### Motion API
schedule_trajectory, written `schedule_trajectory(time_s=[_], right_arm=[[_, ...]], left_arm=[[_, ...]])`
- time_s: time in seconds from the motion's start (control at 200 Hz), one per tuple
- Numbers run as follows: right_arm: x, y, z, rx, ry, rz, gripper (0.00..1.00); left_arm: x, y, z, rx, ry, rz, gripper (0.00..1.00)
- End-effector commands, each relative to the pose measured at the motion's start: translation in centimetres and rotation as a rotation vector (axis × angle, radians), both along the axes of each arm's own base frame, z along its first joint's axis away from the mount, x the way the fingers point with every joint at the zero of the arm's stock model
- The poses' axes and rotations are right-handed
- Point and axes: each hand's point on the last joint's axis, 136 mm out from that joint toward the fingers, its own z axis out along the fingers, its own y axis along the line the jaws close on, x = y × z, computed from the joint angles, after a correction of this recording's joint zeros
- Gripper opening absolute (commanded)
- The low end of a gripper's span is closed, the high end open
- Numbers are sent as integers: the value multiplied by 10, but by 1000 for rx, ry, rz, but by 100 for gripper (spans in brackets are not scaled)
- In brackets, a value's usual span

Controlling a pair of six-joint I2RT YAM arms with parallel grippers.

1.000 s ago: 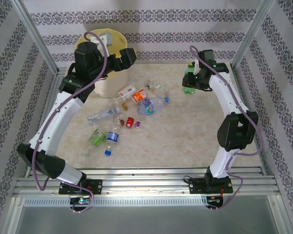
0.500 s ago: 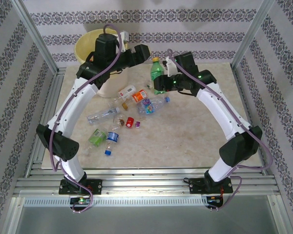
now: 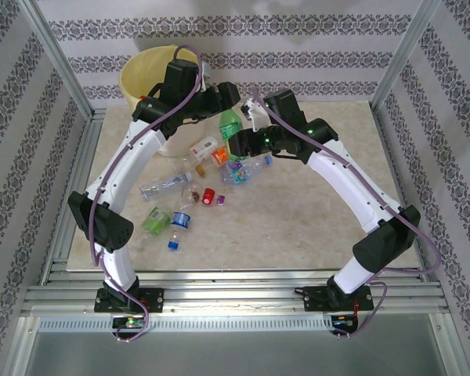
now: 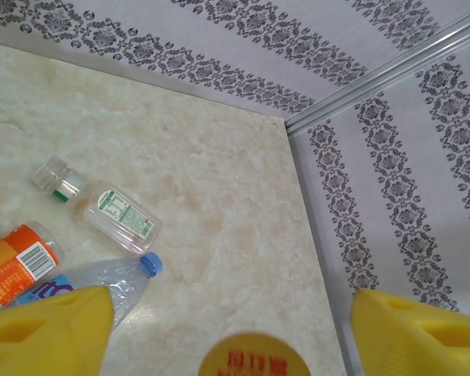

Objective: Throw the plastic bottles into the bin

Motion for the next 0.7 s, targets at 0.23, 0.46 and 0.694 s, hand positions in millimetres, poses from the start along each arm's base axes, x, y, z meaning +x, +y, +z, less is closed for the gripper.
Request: schedule_trajectory(time_s=[0.23, 0.46, 0.694], right_arm=[[-15, 5, 15, 52, -39, 46, 29], [-22, 7, 21, 90, -55, 66, 32], [-34, 10, 25, 133, -53, 110, 55]], left_arm=[[-6, -7, -9, -6, 64, -17, 46], [-9, -6, -8, 12, 55, -33, 18], [-8, 3, 3, 30, 17, -29, 0]])
